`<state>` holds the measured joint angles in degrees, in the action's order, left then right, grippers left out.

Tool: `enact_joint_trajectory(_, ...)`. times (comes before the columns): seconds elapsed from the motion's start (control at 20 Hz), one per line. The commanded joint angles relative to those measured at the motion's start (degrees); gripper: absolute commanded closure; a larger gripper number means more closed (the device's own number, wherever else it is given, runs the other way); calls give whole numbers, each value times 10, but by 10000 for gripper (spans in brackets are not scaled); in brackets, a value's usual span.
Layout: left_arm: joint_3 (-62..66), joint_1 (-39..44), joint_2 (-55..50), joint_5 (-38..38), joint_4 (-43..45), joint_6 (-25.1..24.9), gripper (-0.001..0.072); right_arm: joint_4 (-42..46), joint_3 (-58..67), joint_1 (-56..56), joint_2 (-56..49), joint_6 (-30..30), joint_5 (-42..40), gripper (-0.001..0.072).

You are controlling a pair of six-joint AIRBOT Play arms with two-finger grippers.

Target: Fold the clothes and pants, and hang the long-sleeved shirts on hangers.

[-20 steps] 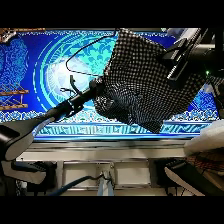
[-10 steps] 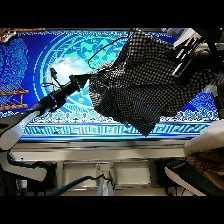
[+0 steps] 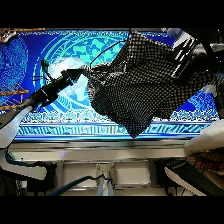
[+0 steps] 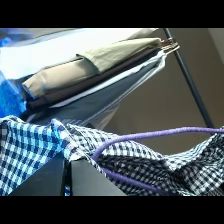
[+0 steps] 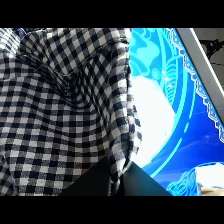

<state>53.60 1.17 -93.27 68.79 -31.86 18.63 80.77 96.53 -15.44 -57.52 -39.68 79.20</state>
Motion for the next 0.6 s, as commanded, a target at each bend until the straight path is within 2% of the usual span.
enact_joint_trajectory(0.0, 17, -5, 0, -10, 11, 0, 691, -11, 0, 0, 0, 4, 7, 690)
enact_joint_trajectory(0.2, 31, -6, 0, -40, 42, 1, 691, -53, 0, 0, 13, 4, 7, 690)
enact_joint_trajectory(0.55, 31, -5, 0, -21, 49, 17, 692, -21, 0, 0, 20, 4, 12, 690)
